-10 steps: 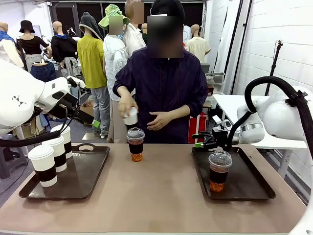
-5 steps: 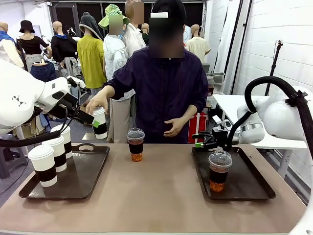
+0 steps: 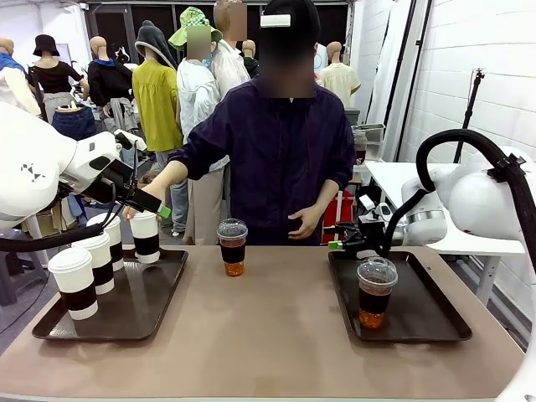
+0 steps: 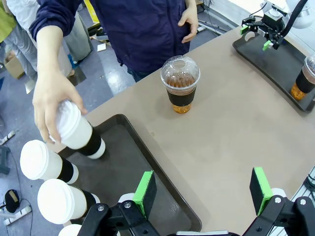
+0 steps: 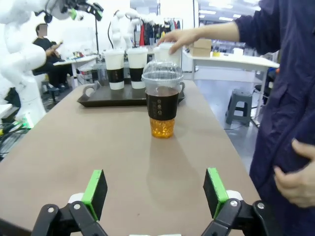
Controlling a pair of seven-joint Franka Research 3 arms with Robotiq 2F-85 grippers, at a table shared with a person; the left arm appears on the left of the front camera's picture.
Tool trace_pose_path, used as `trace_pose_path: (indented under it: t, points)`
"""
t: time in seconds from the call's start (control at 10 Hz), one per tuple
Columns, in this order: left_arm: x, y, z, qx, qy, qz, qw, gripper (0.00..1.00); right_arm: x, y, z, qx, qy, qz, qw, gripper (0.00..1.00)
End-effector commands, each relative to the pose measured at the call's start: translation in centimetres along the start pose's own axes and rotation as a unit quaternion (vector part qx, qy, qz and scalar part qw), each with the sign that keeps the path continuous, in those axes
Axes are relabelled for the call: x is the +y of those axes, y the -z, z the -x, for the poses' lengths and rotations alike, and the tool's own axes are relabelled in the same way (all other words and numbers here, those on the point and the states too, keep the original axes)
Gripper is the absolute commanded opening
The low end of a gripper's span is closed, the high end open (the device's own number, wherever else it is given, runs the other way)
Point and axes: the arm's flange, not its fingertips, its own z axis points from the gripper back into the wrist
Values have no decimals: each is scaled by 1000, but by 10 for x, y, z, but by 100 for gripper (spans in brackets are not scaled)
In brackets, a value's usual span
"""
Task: Distribute the coffee onto the tray.
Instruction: Pick up another iced Americano from the middle of the table and place it on the right Handle tray.
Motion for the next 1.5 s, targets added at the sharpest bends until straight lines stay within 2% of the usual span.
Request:
trace_pose_path:
  t: [0.0, 0.4, 0.8, 1.4]
  points:
    - [1, 0, 1, 0, -2, 3, 1000, 100, -11, 20, -11, -3, 15, 16, 1000, 100]
    - [1, 0, 1, 0, -2, 3, 1000, 100, -23, 62, -14, -10, 41, 23, 999, 100]
    - [1, 0, 1, 0, -2, 3, 1000, 100, -29, 99, -17, 4, 33, -3, 999, 100]
    - [1, 0, 1, 0, -2, 3, 1000, 100, -19, 99, -17, -4, 24, -7, 1000, 100]
